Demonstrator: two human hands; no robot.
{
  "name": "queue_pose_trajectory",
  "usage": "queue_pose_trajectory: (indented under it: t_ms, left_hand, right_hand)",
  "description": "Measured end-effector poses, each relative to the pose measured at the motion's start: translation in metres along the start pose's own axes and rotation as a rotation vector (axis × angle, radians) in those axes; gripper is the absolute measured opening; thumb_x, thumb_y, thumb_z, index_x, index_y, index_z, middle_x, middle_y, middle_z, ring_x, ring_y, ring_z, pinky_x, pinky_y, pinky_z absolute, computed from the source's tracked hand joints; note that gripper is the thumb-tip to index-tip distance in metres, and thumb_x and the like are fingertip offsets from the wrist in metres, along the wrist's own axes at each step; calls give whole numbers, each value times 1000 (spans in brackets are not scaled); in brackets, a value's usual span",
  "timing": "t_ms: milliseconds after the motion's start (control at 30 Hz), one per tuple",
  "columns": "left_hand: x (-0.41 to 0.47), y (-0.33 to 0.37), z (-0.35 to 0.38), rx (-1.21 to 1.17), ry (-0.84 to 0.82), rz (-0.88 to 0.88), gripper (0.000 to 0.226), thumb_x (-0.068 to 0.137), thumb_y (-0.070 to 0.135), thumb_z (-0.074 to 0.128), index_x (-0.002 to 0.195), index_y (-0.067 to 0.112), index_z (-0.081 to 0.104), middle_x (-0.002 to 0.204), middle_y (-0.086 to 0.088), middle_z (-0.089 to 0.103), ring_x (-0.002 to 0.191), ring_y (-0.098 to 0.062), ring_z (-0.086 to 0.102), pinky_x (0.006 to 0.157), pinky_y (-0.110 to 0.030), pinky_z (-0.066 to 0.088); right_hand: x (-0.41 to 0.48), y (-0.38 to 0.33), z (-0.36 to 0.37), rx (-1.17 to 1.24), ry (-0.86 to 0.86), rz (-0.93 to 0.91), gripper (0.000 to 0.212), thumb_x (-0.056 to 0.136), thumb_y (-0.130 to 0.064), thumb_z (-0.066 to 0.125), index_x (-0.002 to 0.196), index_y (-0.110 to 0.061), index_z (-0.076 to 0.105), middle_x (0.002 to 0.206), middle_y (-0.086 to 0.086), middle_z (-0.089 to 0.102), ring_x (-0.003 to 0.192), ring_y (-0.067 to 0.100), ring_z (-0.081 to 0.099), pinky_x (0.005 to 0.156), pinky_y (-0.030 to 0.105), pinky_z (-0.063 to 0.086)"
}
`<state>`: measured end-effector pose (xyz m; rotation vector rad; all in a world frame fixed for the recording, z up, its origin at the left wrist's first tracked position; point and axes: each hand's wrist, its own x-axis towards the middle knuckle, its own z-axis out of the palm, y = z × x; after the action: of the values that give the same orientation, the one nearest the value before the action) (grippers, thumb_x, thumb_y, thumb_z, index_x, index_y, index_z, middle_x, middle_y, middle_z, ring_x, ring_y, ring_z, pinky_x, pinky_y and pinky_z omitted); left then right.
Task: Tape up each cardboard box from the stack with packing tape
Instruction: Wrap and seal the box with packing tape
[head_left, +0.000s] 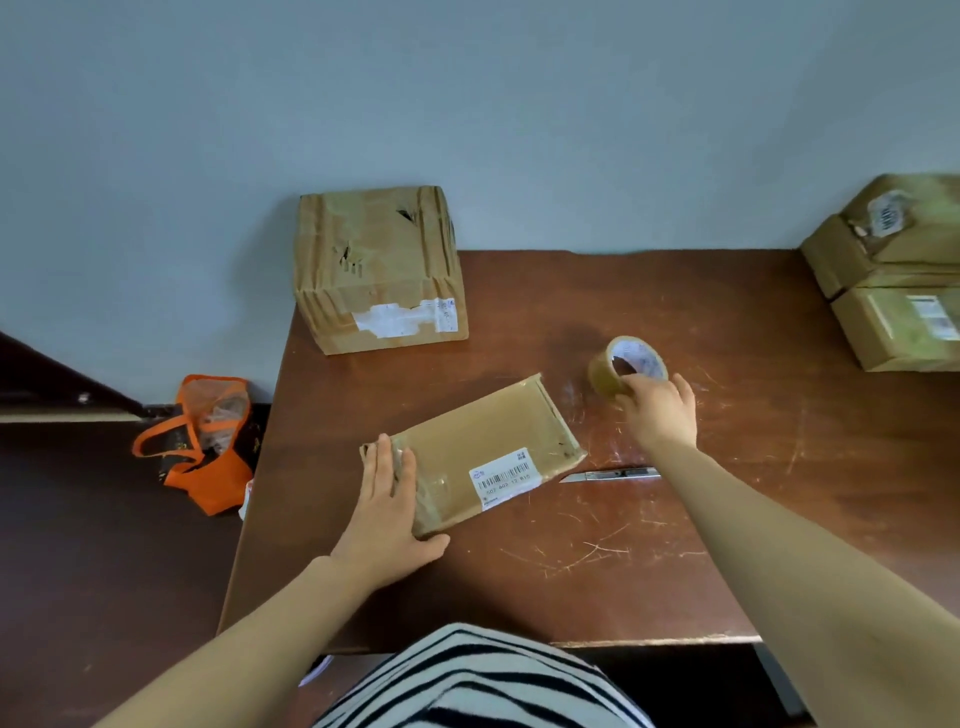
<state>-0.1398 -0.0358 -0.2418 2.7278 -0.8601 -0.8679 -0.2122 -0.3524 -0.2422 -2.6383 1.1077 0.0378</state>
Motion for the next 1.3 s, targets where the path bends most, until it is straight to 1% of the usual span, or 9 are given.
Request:
queue_pose_trajectory:
  t_ms: [67,167,333,467,600,733,833,1067,1300]
  left_hand:
    - [2,16,-7,15,41,-47,103,84,61,53,152,12,-7,157,-12,-25,142,-25,-28,118,-39,0]
    - [14,54,-40,-75,201,-72,81,90,56,44,153,20,8,161,-2,1,147,-21,0,115,-43,12]
    - [39,120,-103,-623,349,251,67,86,34,57,147,22,33,139,13,29,136,-13,19,106,-33,37]
    - [53,141,-118,-597,355,356,73,66,59,60,131,27,57,124,16,41,130,-11,28,106,-42,38]
    - [55,145,-120,-645,429,429,37,79,33,76,115,25,69,113,18,50,123,-12,41,103,-36,39]
    - [49,146,-126,-767,449,472,15,80,20,76,90,32,73,100,20,60,109,-13,56,95,-29,44]
    - [46,144,-126,-827,423,500,25,80,14,76,77,37,68,93,17,66,94,-4,62,88,-26,50]
    - [50,133,-124,-759,361,426,10,93,19,61,94,18,70,90,11,66,83,0,58,71,-7,44]
    - [64,93,-118,-676,366,309,9,90,20,65,90,17,73,88,7,69,83,-8,60,78,-20,46]
  right_hand:
    - [-6,-8,-17,284,-3,-23,21,97,-13,46,105,-17,65,86,1,64,108,31,51,110,34,25]
    - [-27,-20,-43,641,-49,-117,18,93,-10,56,82,-24,59,80,2,55,86,26,52,71,26,43]
    - [-54,-32,-61,755,-81,-306,5,90,-4,60,89,-2,65,83,18,65,86,34,59,96,44,44]
    - [-64,-44,-74,858,-114,-291,13,91,-5,60,89,-16,66,88,11,67,93,30,59,92,43,47]
    - [-70,-48,-83,891,-131,-267,15,90,-10,60,92,-24,67,96,15,65,93,26,61,89,42,49]
    - [-74,-50,-88,920,-149,-239,8,91,-6,59,94,-7,66,94,19,65,84,21,61,85,39,49]
    - [-77,-53,-92,959,-162,-220,10,91,-3,58,95,-8,67,88,14,66,82,14,59,83,34,50]
    - [-82,-62,-93,1081,-240,-199,9,92,-10,60,90,-2,65,79,10,63,72,17,59,69,27,50]
    - [-94,-80,-83,1048,-443,-136,16,93,-17,60,87,-3,65,81,6,68,73,11,65,69,21,50]
